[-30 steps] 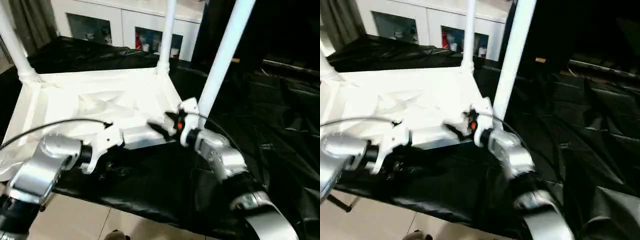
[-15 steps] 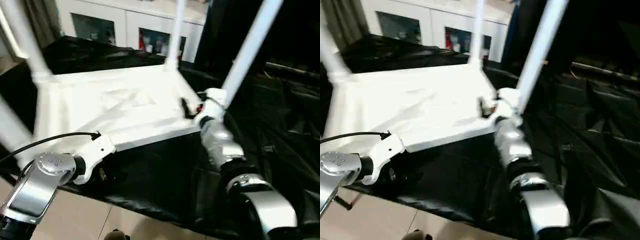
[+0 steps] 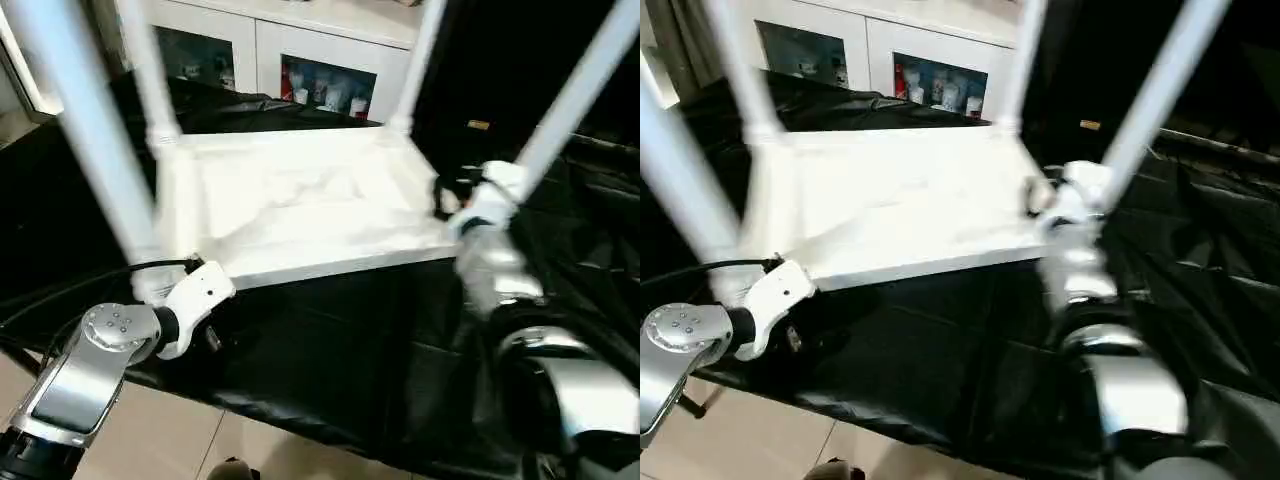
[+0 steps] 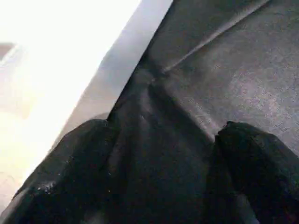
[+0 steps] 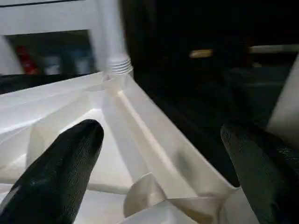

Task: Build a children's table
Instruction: Rotate table base

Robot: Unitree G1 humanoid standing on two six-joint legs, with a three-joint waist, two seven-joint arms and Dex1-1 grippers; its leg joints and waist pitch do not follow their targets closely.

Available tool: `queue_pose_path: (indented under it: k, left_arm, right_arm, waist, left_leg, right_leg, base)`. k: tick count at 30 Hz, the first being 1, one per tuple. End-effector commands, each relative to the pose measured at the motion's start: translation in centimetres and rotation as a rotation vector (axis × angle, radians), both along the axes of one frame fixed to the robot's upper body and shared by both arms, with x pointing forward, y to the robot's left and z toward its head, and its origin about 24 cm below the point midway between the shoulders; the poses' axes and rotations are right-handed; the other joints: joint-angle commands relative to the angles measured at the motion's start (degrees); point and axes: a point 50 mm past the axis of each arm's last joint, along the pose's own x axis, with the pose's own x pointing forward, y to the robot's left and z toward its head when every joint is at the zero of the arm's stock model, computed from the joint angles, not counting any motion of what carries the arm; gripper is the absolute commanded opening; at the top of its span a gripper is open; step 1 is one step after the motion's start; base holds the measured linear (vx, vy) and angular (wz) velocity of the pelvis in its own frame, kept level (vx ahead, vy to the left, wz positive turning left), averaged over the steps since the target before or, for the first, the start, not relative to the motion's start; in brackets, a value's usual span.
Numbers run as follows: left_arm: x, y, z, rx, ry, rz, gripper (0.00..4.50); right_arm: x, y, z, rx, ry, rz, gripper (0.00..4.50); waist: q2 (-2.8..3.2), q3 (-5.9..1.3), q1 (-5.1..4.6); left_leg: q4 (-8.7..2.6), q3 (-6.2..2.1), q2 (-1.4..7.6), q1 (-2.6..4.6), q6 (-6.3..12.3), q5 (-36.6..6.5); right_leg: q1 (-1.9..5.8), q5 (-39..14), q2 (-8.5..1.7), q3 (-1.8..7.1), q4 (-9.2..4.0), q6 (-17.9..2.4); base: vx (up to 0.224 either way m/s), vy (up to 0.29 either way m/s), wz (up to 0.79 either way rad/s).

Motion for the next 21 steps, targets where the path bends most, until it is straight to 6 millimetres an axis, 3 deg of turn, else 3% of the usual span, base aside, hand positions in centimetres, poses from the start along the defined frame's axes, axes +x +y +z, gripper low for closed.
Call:
queue_pose_path:
  k: [1, 5, 7, 10, 11, 12, 15, 17, 18, 21]
  left_arm:
    - [0.3, 0.4, 1.2, -0.024, -0.06, 0.005, 4.47]
    - [-1.7, 0.3, 3.0, -0.186, -0.088, -0.1, 4.47]
    - [-2.5, 0.6, 3.4, -0.214, -0.08, -0.113, 4.47]
    - [-3.7, 1.9, 4.3, -0.246, -0.077, -0.099, 4.47]
    - [-4.2, 3.4, 4.9, -0.251, -0.072, -0.062, 4.47]
    - [-4.5, 4.4, 5.3, -0.252, -0.069, -0.041, 4.47]
    - [-4.8, 7.4, 6.7, -0.236, -0.107, 0.042, 4.47]
    - [-4.6, 8.8, 7.3, -0.205, -0.139, 0.091, 4.47]
    - [-4.3, 9.4, 7.5, -0.192, -0.154, 0.112, 4.47]
    - [-3.6, 10.0, 7.6, -0.181, -0.191, 0.146, 4.47]
  right_arm:
    - [-0.3, -2.9, 0.9, -0.001, -0.029, -0.095, 4.48]
    - [-0.3, -3.8, 1.3, -0.044, -0.033, -0.022, 4.48]
    - [-0.2, -3.5, 1.4, -0.048, -0.039, 0.035, 4.48]
    - [-0.3, -2.4, 1.0, -0.065, -0.046, 0.206, 4.48]
    - [-0.6, -1.3, 0.5, -0.062, -0.046, 0.333, 4.48]
    - [-0.8, -0.8, 0.2, -0.064, -0.044, 0.399, 4.48]
    - [-1.9, 0.5, -1.0, -0.093, -0.043, 0.537, 4.48]
    - [-2.6, 0.7, -1.8, -0.084, -0.034, 0.571, 4.48]
    - [-3.1, 0.8, -2.4, -0.073, -0.021, 0.598, 4.48]
    - [-3.9, 0.9, -3.3, -0.068, 0.006, 0.632, 4.48]
  waist:
    - [1.05, -4.36, -0.44]
    - [0.83, -4.38, -0.73]
    - [0.73, -4.21, -0.9]
    - [0.89, -3.83, -1.47]
    - [1.0, -3.69, -1.72]
    - [0.92, -3.48, -2.01]
    - [1.18, -3.34, -1.95]
    - [1.3, -3.2, -1.86]
    - [1.63, -3.19, -1.59]
    - [1.76, -3.26, -1.34]
  left_leg:
    - [-4.07, -1.32, 3.1, 1.5, -1.88, -11.94]
    - [-3.82, -1.45, 3.15, 0.9, -1.15, -11.59]
    - [-3.78, -1.37, 3.17, 0.83, -0.51, -12.1]
    - [-3.99, -1.48, 3.3, 0.61, -0.03, -14.71]
    - [-3.93, -1.51, 3.29, 0.84, -0.28, -16.44]
    - [-4.12, -1.69, 3.31, 0.59, -0.32, -17.77]
    - [-4.22, -1.84, 3.53, 1.38, -1.22, -20.26]
    - [-4.47, -1.98, 3.56, 1.53, -1.68, -21.37]
    - [-4.57, -1.98, 3.64, 1.97, -2.18, -22.83]
    - [-4.72, -2.06, 3.76, 2.13, -2.89, -23.79]
  right_leg:
    - [2.23, -4.5, -3.47, 3.47, -2.83, -10.51]
    - [2.7, -4.19, -3.72, 3.32, -2.66, -11.41]
    - [2.55, -4.98, -3.53, 3.3, -2.75, -11.7]
    - [2.43, -9.24, -3.5, 3.37, -3.29, -11.54]
    - [2.12, -11.57, -3.4, 3.42, -3.47, -11.42]
    - [2.29, -14.1, -3.47, 3.45, -3.79, -10.95]
    - [1.56, -18.36, -3.51, 3.61, -4.38, -10.2]
    - [1.45, -19.42, -3.38, 3.61, -4.55, -10.0]
    - [1.12, -19.62, -3.35, 3.68, -4.61, -9.95]
    - [1.09, -19.24, -3.51, 3.78, -4.53, -10.16]
  base:
    - [0.0, 0.0, 0.0]
    - [0.0, 0.0, 0.0]
    - [0.0, 0.0, 0.0]
    - [0.0, 0.0, 0.0]
    - [0.0, 0.0, 0.0]
    - [0.0, 0.0, 0.0]
    - [0.0, 0.0, 0.0]
    - [0.0, 0.0, 0.0]
    - [0.0, 0.0, 0.0]
    - [0.0, 0.0, 0.0]
